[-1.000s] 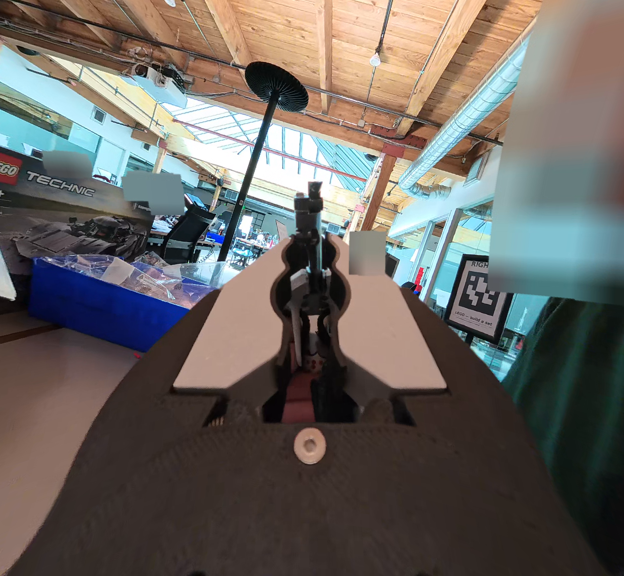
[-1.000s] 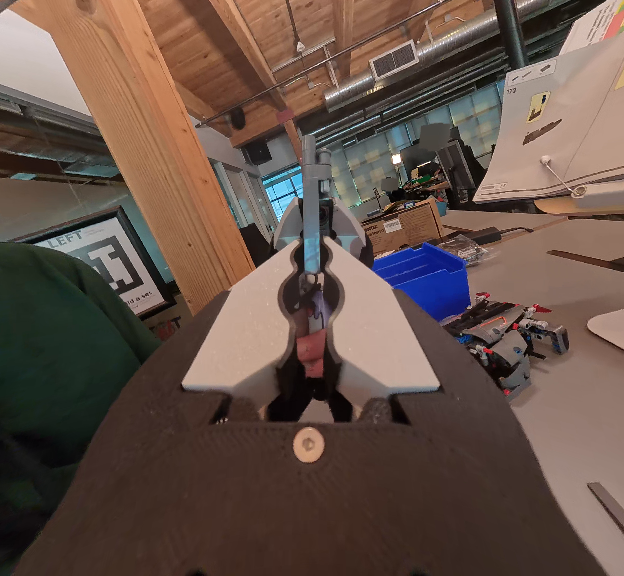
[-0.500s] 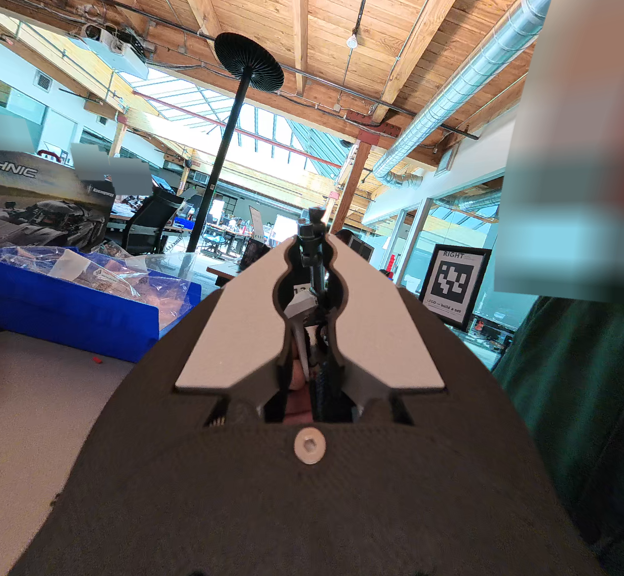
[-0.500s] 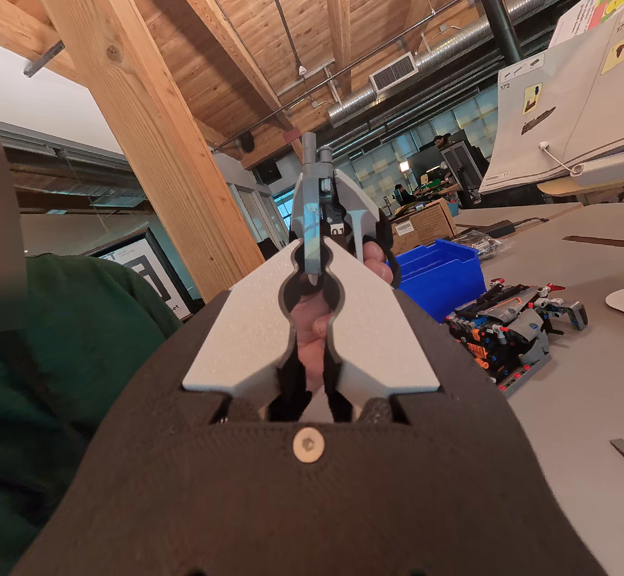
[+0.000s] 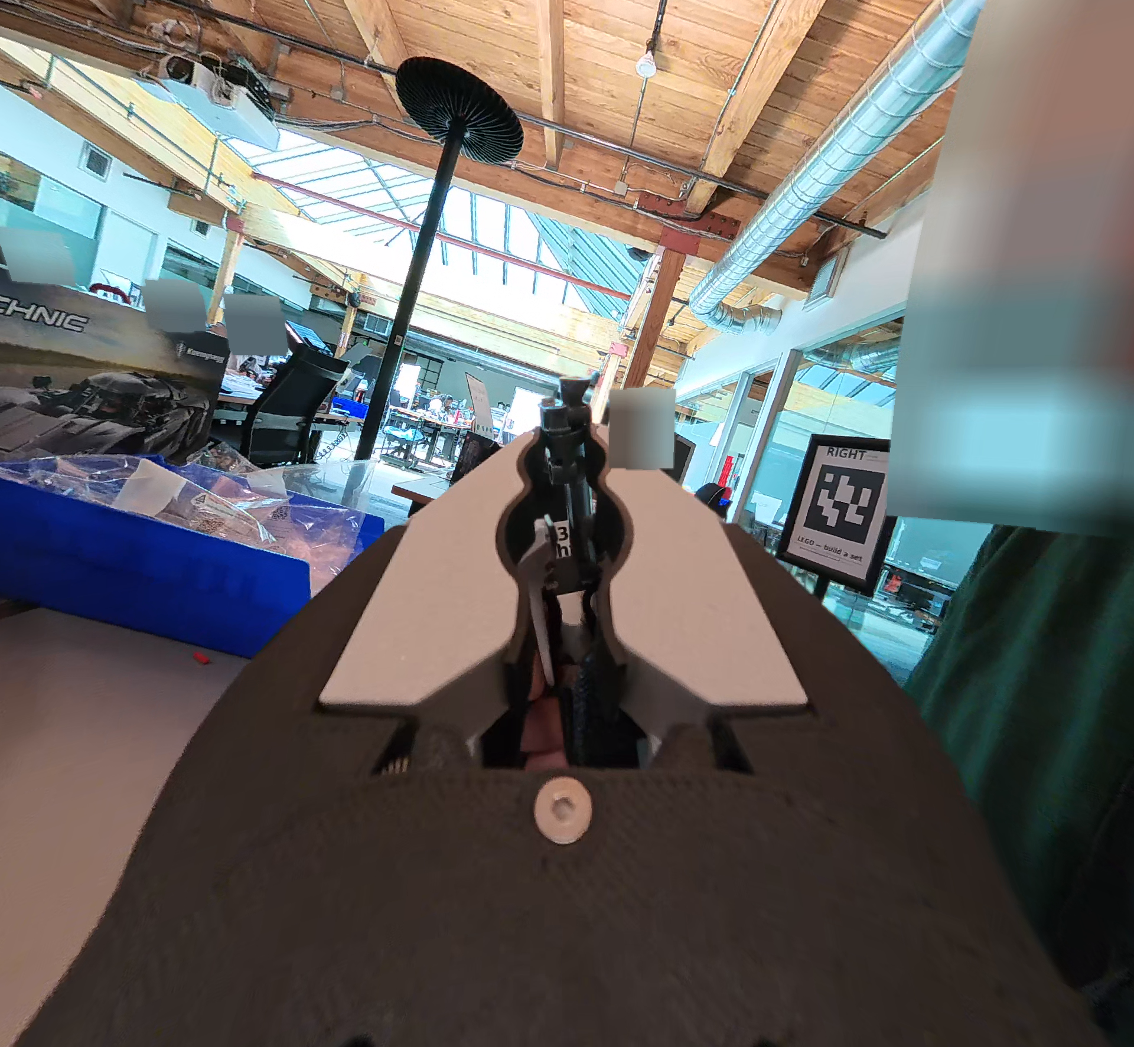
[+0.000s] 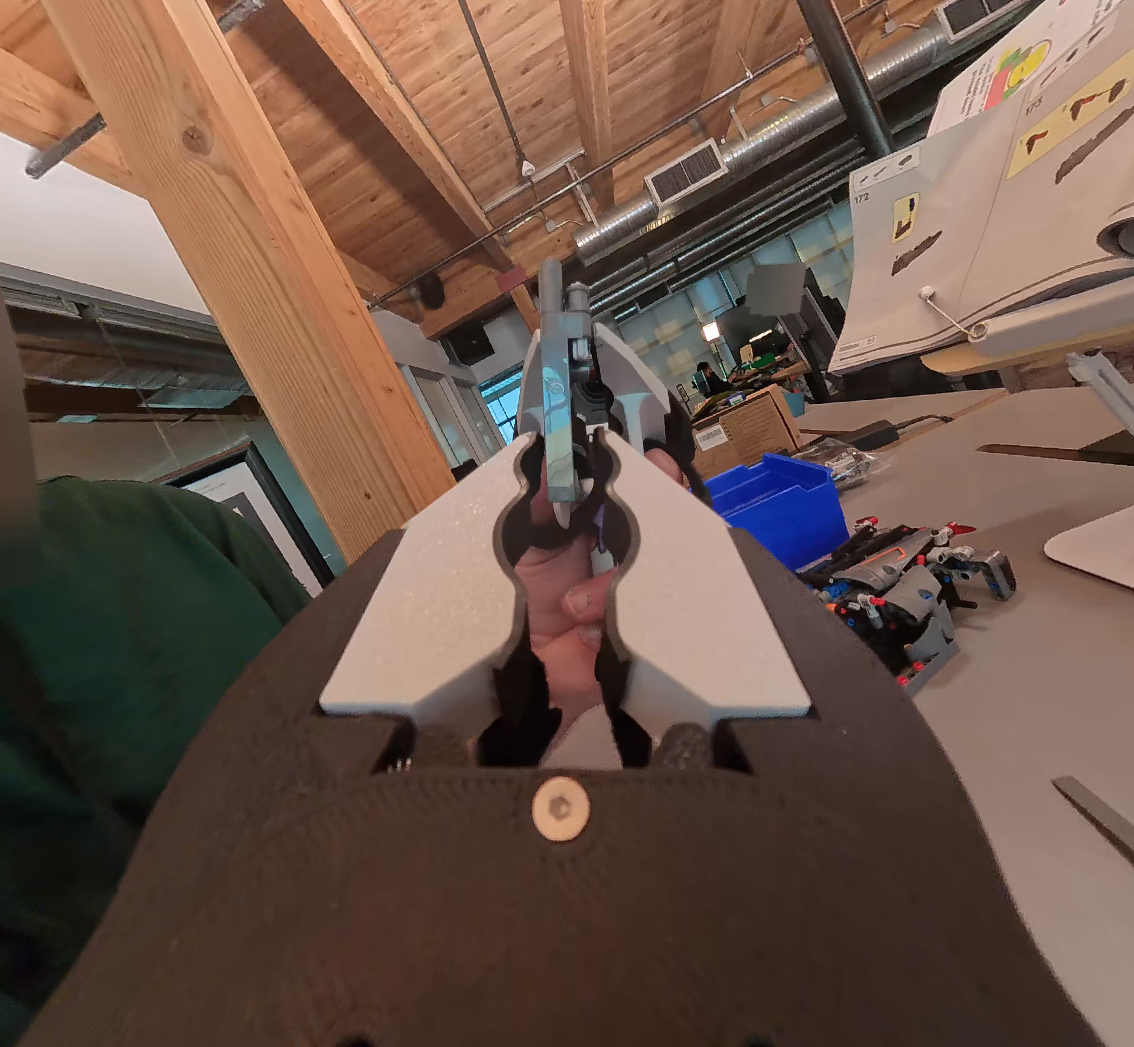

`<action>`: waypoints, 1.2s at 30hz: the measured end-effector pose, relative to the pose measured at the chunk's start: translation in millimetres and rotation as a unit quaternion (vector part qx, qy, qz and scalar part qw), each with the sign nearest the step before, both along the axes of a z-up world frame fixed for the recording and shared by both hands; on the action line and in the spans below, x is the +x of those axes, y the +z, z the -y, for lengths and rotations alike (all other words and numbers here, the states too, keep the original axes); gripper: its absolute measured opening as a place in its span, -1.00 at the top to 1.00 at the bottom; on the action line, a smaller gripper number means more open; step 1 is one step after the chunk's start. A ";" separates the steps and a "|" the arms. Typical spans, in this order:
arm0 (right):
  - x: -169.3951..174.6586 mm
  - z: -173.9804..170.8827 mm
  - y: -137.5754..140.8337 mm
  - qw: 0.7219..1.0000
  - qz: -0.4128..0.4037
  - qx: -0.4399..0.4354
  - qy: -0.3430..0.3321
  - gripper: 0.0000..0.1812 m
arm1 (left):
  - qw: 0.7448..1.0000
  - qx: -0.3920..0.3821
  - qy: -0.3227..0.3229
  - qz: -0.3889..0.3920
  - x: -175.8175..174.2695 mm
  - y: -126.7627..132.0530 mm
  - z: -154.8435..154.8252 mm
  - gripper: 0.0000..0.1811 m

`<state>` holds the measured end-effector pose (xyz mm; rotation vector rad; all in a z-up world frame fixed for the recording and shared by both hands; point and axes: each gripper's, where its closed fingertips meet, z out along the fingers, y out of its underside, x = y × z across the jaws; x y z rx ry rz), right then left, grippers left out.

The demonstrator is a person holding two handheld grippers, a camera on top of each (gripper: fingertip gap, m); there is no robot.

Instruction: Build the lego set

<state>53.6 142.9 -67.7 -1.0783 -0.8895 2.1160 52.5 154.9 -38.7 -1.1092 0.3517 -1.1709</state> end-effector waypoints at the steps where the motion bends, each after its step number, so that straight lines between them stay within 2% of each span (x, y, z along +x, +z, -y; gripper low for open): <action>1: 0.2 -0.9 1.3 1.000 -0.005 -0.002 0.000 0.85 | 1.000 -0.001 0.002 -0.005 1.4 -1.4 -1.3 0.90; 5: -3.7 0.6 1.3 1.000 -0.008 0.006 0.010 0.94 | 1.000 -0.004 -0.001 0.003 3.9 -4.1 -6.3 0.90; 12: -5.9 -8.1 -1.9 0.999 -0.018 -0.023 0.029 0.94 | 1.000 -0.014 -0.005 0.007 0.6 -8.3 -16.1 0.89; 22: -5.7 -27.3 -9.4 0.999 -0.017 -0.044 0.026 0.94 | 0.999 -0.035 0.009 0.012 -14.3 -11.6 -34.0 0.77; 26: -7.9 -31.2 -12.2 0.999 -0.013 -0.042 0.028 0.94 | 0.999 -0.042 0.012 -0.012 -12.8 -14.0 -39.5 0.78; 31: -19.6 -35.6 -27.5 0.999 0.035 0.009 -0.004 0.94 | 0.999 -0.040 0.016 -0.024 -16.7 -14.4 -45.7 0.73; 36: -25.9 -39.0 -34.9 0.997 0.061 0.047 -0.021 0.94 | 0.998 -0.048 0.013 -0.048 -17.1 -20.8 -51.1 0.88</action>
